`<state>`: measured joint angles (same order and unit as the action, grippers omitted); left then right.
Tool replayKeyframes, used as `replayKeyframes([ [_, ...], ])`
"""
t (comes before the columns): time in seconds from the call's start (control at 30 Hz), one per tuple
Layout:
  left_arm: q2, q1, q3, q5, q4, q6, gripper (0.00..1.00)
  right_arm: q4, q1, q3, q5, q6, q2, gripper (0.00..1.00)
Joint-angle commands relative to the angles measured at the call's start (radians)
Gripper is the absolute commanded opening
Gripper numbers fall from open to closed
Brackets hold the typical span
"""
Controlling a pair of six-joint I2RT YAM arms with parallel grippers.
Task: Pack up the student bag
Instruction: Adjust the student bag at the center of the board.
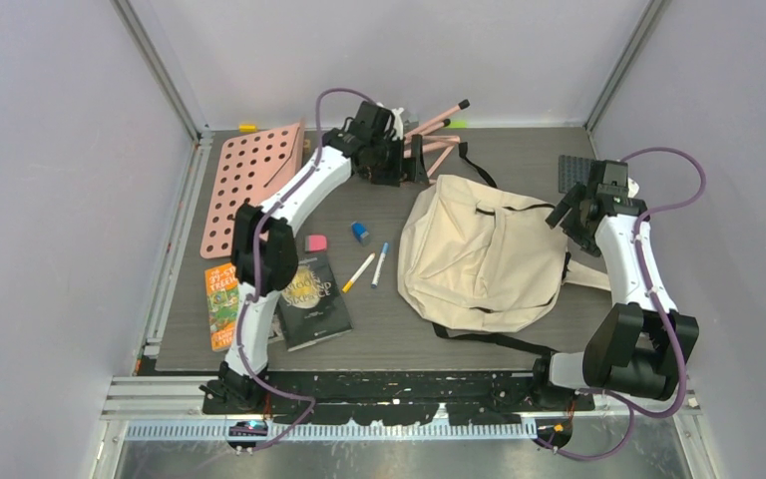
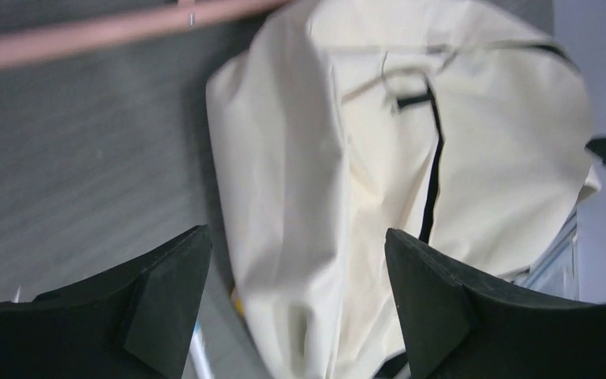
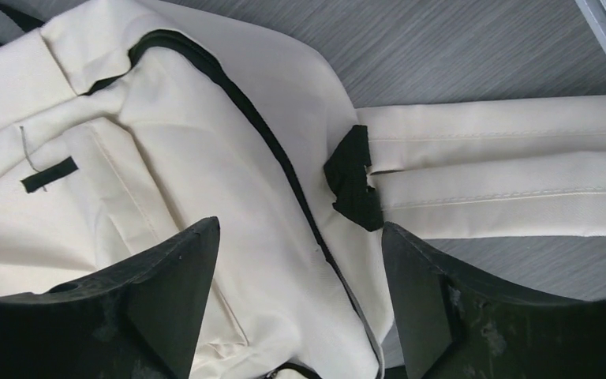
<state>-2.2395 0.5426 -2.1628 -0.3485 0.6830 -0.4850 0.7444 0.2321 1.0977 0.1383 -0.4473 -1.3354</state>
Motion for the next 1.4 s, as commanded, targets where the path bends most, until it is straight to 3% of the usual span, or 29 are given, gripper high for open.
replayKeyframes([
  [0.0,0.197,0.019,0.206,-0.057,-0.021,0.063,0.84,0.066,0.002,0.027,0.065,0.032,0.012,0.81],
  [0.17,0.241,0.045,0.361,-0.069,-0.023,0.064,0.85,0.105,0.003,-0.032,0.052,0.019,0.011,0.82],
  [0.3,0.221,0.075,0.382,-0.102,-0.018,0.071,0.87,0.104,0.003,-0.065,0.02,0.007,0.012,0.81],
  [0.43,0.168,0.104,0.362,-0.046,0.032,0.093,0.84,0.08,0.003,-0.085,-0.05,0.007,-0.004,0.72],
  [0.47,0.159,0.11,0.359,-0.009,0.034,0.093,0.79,0.068,0.003,-0.089,-0.071,0.006,-0.015,0.6],
  [0.6,0.137,0.113,0.342,0.012,-0.003,0.08,0.38,0.063,0.003,-0.087,-0.121,-0.006,-0.045,0.18],
  [0.73,0.093,0.114,0.279,0.002,-0.007,0.082,0.12,0.068,0.003,-0.09,-0.123,-0.015,-0.019,0.01],
  [0.8,0.067,0.113,0.235,-0.011,-0.001,0.082,0.0,0.073,0.004,-0.092,-0.141,-0.017,0.009,0.01],
  [1.07,0.028,0.113,0.038,0.058,-0.071,0.098,0.0,0.116,-0.001,-0.096,-0.154,-0.026,0.157,0.01],
  [1.3,-0.09,0.077,-0.158,0.185,-0.077,0.095,0.0,0.042,-0.025,-0.148,-0.184,-0.089,0.167,0.01],
  [1.37,-0.106,0.057,-0.167,0.178,-0.096,0.054,0.06,0.04,-0.025,-0.149,-0.168,-0.104,0.157,0.13],
])
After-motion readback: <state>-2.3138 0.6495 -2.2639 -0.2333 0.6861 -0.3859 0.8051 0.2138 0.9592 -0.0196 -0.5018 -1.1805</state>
